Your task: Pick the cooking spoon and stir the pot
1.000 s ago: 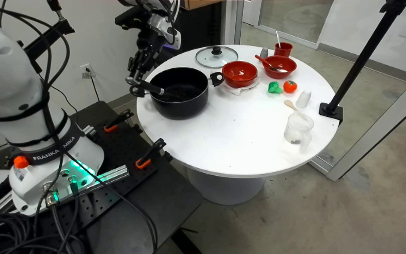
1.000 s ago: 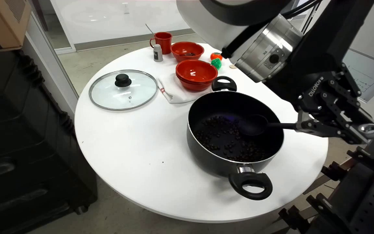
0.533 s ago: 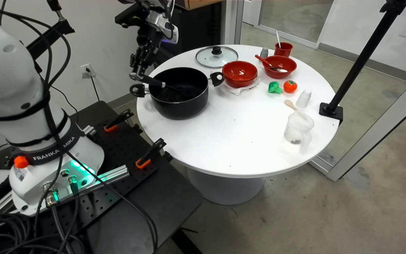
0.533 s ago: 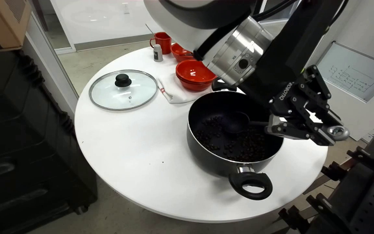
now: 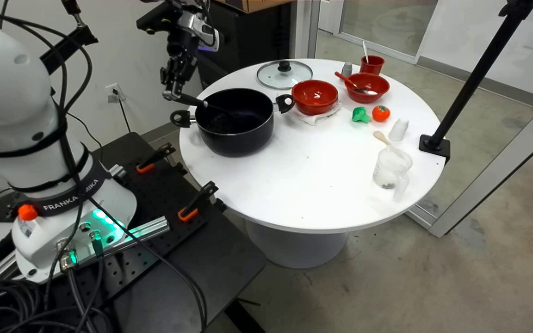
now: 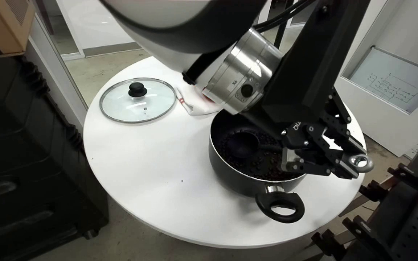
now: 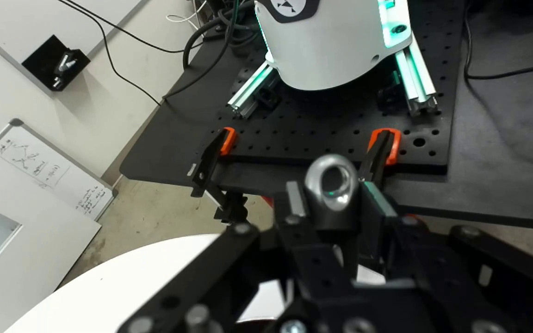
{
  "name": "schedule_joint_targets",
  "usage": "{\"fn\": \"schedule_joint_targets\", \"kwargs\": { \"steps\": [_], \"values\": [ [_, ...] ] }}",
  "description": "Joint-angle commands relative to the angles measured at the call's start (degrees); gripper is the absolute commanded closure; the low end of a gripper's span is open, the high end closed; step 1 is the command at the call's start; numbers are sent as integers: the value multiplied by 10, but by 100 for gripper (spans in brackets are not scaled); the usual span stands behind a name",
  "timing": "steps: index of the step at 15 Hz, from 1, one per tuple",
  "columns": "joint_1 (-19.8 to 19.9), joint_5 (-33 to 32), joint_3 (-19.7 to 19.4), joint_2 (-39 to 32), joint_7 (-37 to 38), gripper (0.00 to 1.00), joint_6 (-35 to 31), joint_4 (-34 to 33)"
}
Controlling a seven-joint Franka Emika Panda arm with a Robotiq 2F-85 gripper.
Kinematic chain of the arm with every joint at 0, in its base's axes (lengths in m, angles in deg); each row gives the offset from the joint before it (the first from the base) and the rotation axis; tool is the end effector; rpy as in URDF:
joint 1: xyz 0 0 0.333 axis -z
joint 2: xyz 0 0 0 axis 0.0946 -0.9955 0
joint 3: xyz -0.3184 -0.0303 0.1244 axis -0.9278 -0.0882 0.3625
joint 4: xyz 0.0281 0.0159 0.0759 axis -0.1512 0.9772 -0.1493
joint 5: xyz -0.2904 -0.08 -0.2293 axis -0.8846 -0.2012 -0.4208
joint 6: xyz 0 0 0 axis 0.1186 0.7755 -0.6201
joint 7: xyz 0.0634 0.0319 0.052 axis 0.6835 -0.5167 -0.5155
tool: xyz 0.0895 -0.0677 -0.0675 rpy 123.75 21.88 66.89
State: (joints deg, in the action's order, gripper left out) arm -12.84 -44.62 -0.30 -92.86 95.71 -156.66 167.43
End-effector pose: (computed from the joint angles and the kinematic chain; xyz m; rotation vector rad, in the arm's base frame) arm 0.3890 0.1712 0.2204 2.3015 0.1494 -1.1472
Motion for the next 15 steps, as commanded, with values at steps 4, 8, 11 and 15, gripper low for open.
{"fn": "schedule_joint_targets", "kwargs": {
  "steps": [4,8,11,15],
  "values": [
    [-21,-2,28,23,-24,92,-3,47],
    [-16,2,32,37,-34,92,3,89],
    [-5,4,25,44,-36,92,5,109],
    [16,4,8,48,-33,92,7,120]
  ]
}}
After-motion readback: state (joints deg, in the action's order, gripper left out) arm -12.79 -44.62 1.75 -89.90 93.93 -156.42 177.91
